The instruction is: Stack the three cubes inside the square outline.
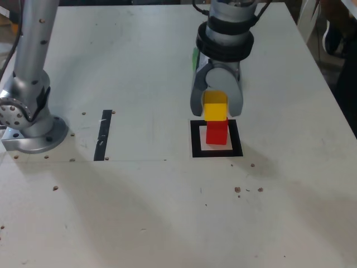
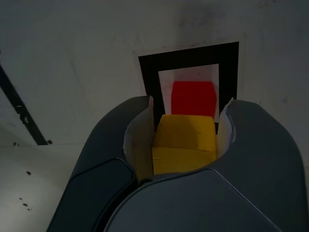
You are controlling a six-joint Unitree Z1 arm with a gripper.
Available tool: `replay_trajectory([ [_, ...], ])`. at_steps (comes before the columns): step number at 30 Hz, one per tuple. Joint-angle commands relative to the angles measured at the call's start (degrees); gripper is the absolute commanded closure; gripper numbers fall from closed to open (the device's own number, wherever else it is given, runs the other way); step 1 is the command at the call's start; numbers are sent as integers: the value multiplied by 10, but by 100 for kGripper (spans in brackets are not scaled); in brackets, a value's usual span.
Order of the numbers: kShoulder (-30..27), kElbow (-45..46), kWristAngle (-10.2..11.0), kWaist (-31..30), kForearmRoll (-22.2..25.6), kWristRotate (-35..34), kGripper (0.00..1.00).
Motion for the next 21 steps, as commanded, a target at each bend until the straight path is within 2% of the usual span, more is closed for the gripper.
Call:
replay_trajectory([
  [1, 8, 1, 0, -1, -3, -2, 80],
  [13, 23, 3, 7, -6, -10, -8, 80],
  [21, 33, 1, 11, -6, -6, -7, 75],
])
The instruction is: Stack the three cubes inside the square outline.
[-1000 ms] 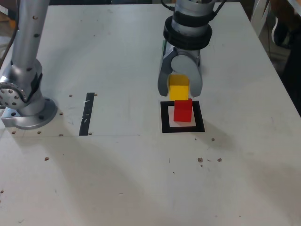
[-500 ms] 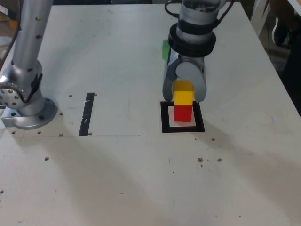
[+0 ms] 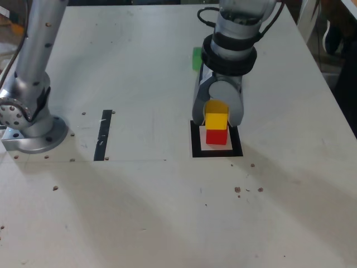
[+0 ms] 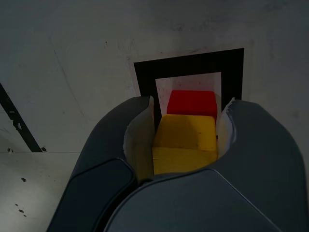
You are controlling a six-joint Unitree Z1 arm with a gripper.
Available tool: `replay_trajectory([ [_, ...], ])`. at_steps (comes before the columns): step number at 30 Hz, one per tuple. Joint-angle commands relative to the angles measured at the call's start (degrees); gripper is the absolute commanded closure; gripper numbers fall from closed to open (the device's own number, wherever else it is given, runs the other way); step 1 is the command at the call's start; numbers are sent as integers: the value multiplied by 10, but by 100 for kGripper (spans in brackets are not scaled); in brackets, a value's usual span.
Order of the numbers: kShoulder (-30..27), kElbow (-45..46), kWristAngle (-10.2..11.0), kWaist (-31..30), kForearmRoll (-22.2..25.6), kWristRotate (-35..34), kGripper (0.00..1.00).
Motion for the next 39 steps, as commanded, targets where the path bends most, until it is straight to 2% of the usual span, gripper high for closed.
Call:
replay_trajectory([
  [1, 4, -3, 1, 0, 2, 0, 74],
  [7, 8, -5, 1, 0, 2, 5, 69],
  [10, 12, -6, 0, 1, 3, 7, 61],
  [17, 15, -7, 6, 5, 9, 11, 23],
  [22, 4, -12, 16, 5, 25, 11, 6],
  [25, -18, -25, 32, 5, 56, 13, 1],
  [31, -67, -35, 68, 43, 86, 53, 1],
  [35, -77, -8, 77, 122, 69, 108, 1],
  [39, -71, 21, 79, 221, 19, 175, 1],
])
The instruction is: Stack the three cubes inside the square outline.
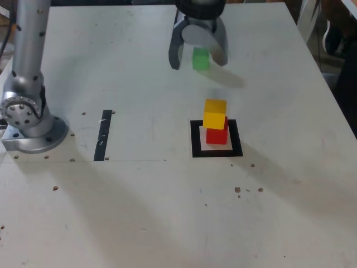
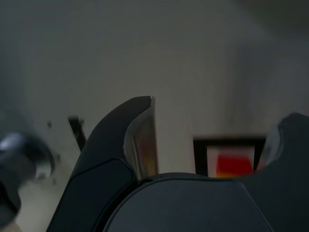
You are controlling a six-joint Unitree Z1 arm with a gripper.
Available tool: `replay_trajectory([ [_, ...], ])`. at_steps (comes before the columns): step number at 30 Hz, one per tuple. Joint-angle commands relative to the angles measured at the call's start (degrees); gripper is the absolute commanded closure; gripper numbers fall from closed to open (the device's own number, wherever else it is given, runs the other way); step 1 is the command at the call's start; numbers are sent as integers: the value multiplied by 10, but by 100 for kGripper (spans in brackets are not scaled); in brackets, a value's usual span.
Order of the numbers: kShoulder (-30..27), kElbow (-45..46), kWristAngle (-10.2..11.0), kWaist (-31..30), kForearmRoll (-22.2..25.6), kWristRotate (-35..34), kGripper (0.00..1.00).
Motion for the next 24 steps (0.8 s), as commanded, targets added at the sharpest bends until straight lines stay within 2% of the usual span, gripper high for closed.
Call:
replay_trajectory([
  [1, 7, 7, 1, 67, -20, 22, 1],
  [5, 37, 11, 0, 150, -79, 84, 1],
  [9, 58, 7, 11, 188, -118, 115, 1],
  [14, 79, 2, 25, 194, -135, 121, 2],
  [21, 105, -12, 25, 181, -130, 127, 11],
  [24, 115, -20, 25, 174, -127, 132, 18],
])
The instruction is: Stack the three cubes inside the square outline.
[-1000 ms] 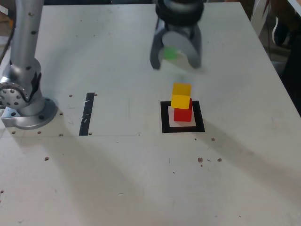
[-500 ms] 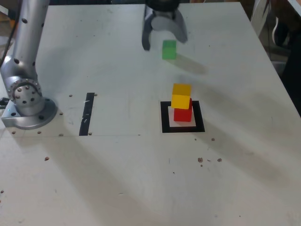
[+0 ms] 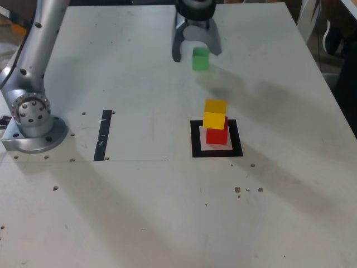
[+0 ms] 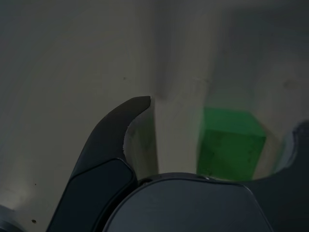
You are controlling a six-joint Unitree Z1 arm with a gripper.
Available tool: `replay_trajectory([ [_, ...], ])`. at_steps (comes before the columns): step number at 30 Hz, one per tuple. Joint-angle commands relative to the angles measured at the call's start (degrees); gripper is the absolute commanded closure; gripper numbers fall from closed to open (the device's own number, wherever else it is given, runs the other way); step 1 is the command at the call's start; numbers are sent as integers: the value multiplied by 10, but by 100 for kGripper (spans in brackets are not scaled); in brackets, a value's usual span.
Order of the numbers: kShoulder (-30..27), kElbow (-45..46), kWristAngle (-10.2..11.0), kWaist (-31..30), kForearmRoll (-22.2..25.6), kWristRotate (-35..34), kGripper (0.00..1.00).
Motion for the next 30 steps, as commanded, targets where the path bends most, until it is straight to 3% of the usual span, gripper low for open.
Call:
replay_trajectory([
  [1, 10, -8, 0, -3, 3, 3, 22],
  [6, 21, -18, -3, -8, 3, 6, 47],
  [13, 30, -21, -14, -10, 3, 14, 66],
  [22, 35, -33, -20, -12, 12, 22, 80],
  [30, 19, -34, -21, -15, 37, 29, 85],
])
